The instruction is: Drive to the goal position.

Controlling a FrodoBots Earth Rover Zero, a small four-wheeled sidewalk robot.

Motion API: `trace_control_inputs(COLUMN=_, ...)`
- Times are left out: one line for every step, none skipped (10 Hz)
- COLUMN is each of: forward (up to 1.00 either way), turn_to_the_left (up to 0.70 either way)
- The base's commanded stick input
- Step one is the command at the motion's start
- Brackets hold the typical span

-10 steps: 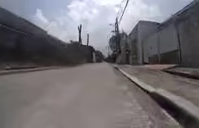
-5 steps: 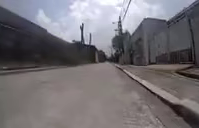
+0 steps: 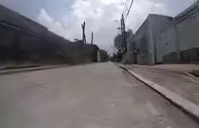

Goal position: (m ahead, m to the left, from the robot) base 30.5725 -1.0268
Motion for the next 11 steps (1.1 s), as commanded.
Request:
trace_control_inputs(forward=1.00, turn_to_the_left=0.00)
trace_control_inputs(forward=1.00, turn_to_the_left=0.00)
trace_control_inputs(forward=1.00, turn_to_the_left=-0.14)
trace_control_inputs(forward=1.00, turn_to_the_left=-0.40)
trace_control_inputs(forward=1.00, turn_to_the_left=-0.40)
trace_control_inputs(forward=1.00, turn_to_the_left=-0.40)
trace_control_inputs(forward=1.00, turn_to_the_left=-0.40)
trace_control_inputs(forward=1.00, turn_to_the_left=-0.40)
trace_control_inputs(forward=1.00, turn_to_the_left=-0.32)
trace_control_inputs(forward=1.00, turn_to_the_left=-0.10)
trace_control_inputs(forward=1.00, turn_to_the_left=0.00)
